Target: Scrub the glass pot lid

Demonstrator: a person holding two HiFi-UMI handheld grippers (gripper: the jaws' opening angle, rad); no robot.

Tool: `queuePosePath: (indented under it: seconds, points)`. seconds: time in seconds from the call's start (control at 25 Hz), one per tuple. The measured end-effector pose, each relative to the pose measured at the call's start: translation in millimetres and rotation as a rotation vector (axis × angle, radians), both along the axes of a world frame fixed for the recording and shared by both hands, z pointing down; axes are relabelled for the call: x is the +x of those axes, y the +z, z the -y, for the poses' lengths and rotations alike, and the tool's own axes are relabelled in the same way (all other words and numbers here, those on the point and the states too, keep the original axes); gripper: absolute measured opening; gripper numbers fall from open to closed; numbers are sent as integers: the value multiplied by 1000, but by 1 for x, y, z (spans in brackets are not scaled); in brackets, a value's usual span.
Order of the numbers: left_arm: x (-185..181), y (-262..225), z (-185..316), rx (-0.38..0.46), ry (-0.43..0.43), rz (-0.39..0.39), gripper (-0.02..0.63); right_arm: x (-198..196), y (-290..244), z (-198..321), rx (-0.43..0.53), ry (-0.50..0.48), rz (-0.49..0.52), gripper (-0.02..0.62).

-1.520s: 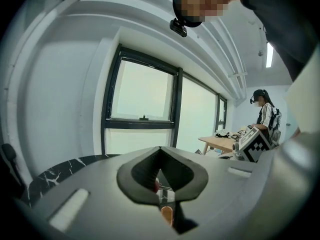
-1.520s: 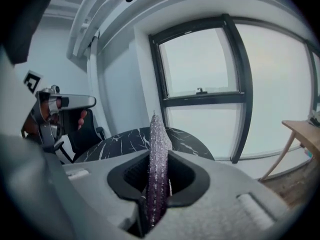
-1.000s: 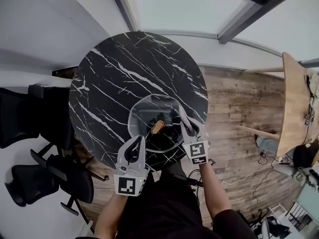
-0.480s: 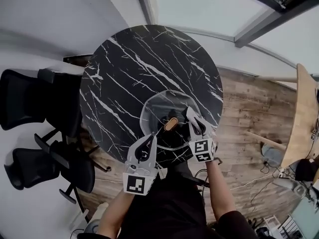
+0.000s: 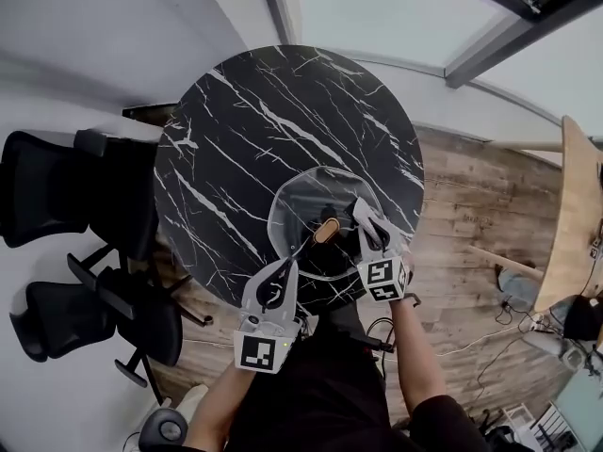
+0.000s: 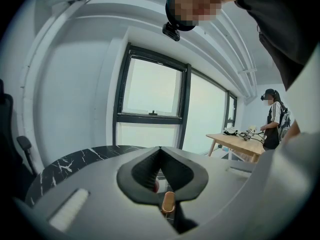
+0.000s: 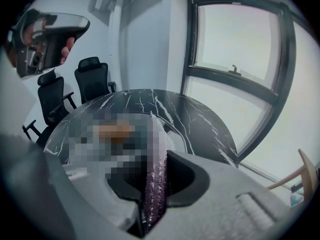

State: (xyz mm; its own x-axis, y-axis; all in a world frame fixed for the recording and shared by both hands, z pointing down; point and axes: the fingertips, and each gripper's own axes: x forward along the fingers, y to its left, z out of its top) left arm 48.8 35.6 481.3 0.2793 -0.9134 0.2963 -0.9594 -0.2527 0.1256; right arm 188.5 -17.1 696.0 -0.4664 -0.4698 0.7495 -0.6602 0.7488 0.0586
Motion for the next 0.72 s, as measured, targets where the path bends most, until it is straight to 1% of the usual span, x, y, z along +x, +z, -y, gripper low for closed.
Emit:
queuePosePath:
  seconds: [0.2, 0.4, 0.72]
  points:
    - [-5, -2, -4, 7, 22, 3, 3, -3, 1, -5, 16, -5, -19, 72]
    - [-11, -4, -7, 19, 36, -21, 2, -4, 2, -14, 16, 26, -31, 72]
    - [-13, -10, -8, 25, 76, -33, 3, -8, 3, -36, 17, 54, -54, 72]
